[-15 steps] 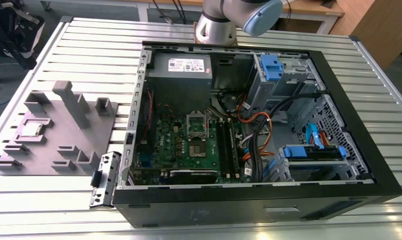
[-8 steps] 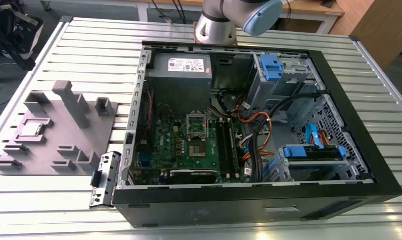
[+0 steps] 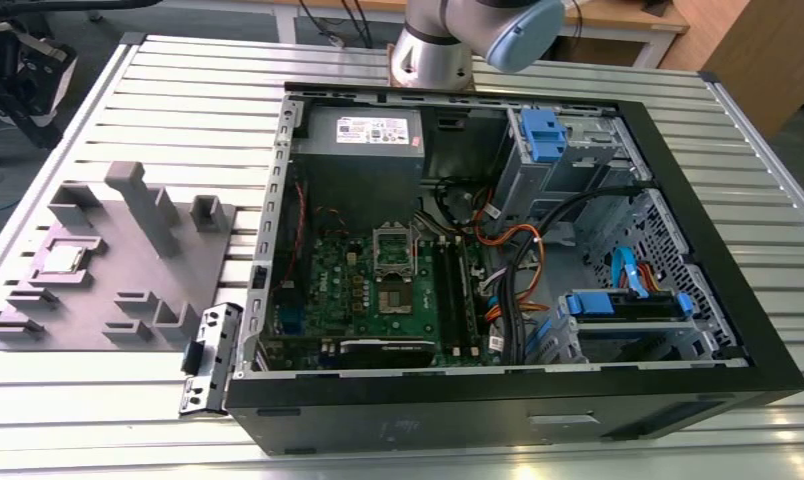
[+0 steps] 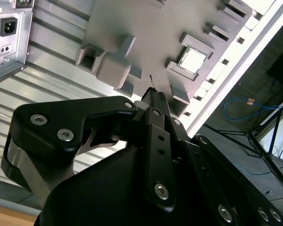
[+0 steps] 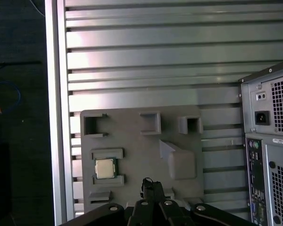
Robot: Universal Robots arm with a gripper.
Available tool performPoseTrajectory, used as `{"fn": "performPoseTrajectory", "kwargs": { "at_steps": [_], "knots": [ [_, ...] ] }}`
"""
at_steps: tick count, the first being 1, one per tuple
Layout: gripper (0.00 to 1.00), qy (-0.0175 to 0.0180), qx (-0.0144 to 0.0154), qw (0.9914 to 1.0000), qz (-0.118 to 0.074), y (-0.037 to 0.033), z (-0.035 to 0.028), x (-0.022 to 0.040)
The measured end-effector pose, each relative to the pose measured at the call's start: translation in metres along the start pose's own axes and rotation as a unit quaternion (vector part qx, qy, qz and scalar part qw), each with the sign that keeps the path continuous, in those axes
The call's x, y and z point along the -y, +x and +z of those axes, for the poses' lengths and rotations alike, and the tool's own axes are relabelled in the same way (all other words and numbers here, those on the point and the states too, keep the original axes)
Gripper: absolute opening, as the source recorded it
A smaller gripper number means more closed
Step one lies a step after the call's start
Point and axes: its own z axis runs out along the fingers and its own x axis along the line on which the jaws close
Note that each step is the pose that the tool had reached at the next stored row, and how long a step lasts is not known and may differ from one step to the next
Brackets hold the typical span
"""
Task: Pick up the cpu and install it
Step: 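Reach for the cpu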
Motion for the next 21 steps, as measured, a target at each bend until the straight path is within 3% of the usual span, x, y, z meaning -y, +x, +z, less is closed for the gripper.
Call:
{"fn": "performPoseTrajectory", "kwargs": {
  "at_steps": [6,7,8,21],
  "knots": [
    [0.11,-0.0001,-0.0001,1.0,-0.001,0.0075,0.007,0.004],
    [0.11,-0.0001,-0.0001,1.0,-0.001,0.0128,0.0124,0.0075],
    [0.11,-0.0001,-0.0001,1.0,-0.001,0.0141,0.014,0.0085],
    [0.11,-0.0002,-0.0001,1.0,-0.002,0.0195,0.022,0.0123]
  ]
}}
